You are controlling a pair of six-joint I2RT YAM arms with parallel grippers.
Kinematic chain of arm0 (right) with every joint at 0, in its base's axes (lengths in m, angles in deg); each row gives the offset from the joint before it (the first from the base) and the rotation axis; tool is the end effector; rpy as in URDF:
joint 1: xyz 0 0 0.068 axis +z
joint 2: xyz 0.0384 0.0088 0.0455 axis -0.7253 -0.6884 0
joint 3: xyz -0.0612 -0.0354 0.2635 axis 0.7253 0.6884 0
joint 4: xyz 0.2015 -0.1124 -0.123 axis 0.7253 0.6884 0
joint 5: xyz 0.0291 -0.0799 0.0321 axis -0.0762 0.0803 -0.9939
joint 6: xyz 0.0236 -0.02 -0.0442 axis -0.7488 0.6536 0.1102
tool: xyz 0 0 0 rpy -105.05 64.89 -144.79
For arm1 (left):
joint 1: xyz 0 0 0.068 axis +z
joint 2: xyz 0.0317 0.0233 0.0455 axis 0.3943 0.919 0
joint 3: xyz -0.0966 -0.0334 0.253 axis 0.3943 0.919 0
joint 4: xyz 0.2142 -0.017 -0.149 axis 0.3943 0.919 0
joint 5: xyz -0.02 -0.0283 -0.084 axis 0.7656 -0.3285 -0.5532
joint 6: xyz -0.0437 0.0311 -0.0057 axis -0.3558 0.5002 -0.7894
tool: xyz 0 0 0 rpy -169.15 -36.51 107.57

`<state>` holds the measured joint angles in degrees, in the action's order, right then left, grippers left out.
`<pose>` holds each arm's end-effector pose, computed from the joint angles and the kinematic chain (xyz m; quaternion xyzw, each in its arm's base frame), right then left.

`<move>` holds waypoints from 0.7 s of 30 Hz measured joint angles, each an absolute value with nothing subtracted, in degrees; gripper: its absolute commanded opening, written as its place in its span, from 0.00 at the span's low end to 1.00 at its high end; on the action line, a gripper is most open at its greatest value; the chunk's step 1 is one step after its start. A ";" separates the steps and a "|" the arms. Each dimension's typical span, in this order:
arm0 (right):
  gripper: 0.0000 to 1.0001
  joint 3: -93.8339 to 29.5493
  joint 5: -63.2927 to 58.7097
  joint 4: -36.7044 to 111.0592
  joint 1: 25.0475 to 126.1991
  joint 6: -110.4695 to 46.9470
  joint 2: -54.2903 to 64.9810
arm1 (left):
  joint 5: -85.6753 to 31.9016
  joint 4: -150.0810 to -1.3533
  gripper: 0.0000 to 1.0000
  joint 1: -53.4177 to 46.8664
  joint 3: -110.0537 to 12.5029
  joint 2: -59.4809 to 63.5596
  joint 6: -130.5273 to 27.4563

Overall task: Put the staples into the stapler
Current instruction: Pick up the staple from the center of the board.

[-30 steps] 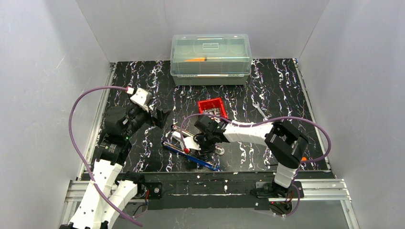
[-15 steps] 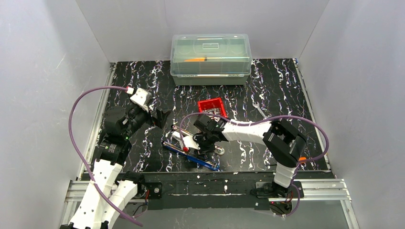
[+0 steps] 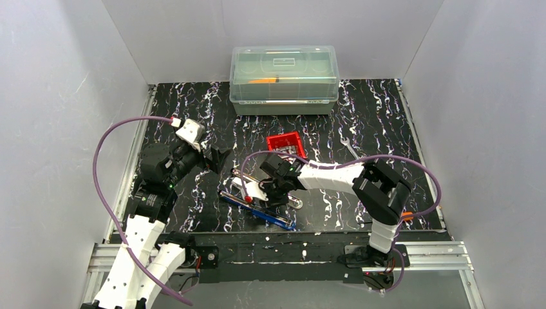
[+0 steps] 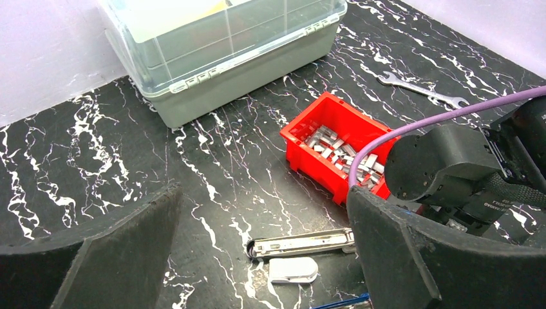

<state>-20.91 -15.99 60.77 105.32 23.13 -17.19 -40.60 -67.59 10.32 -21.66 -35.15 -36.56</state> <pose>0.1741 0.3130 0.1659 -0.7937 0.5353 0.2006 0.2081 0.1487 -0.0477 0.3671 0.2320 0.6630 -0.1913 0.6855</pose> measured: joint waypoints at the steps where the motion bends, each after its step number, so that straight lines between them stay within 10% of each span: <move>1: 0.21 -20.91 -15.93 60.66 105.30 22.91 -17.19 | -40.69 -67.59 0.97 10.32 -21.66 -35.15 -36.56; 21: 0.16 -20.91 -12.69 56.46 103.79 14.28 -10.08 | -43.36 -67.61 0.98 10.36 -21.66 -34.89 -36.03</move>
